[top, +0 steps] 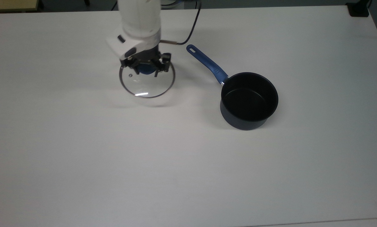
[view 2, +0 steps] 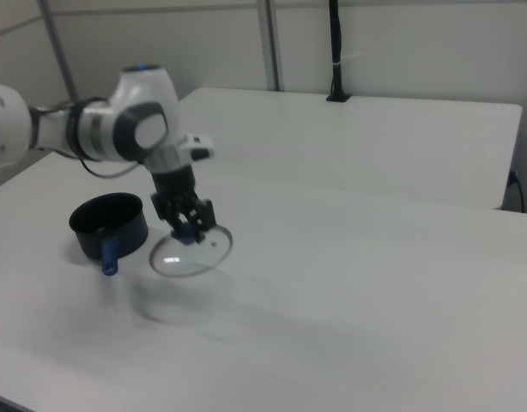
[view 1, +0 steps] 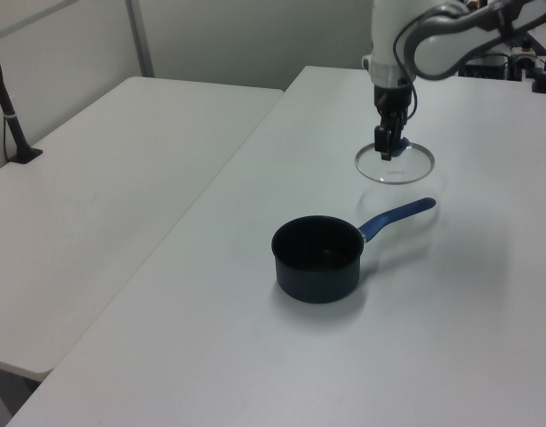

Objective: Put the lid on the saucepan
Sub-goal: 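Carry the lid over the saucepan opening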

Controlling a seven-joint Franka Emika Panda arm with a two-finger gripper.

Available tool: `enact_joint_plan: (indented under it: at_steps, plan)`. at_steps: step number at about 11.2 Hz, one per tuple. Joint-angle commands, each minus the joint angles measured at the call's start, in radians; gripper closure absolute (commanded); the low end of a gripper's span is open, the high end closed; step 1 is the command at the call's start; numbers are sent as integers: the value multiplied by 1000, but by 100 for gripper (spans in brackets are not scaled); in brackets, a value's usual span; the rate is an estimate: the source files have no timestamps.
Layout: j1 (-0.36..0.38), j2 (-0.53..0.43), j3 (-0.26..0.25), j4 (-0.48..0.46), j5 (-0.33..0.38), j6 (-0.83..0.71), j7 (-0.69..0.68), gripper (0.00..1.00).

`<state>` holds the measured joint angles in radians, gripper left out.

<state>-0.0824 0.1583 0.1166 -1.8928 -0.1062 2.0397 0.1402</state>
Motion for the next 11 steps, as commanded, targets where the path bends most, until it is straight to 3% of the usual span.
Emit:
enact_joint_plan:
  at_steps: [1, 5, 7, 9, 11]
  plan:
    - [108, 33, 15, 192, 23, -131, 143, 70]
    - [323, 203, 5, 403, 11, -139, 421, 72]
    - [378, 271, 0, 475, 11, -136, 473, 71]
    - [388, 319, 1, 533, 13, -128, 492, 72]
    - [417, 346, 1, 549, 13, -125, 509, 72]
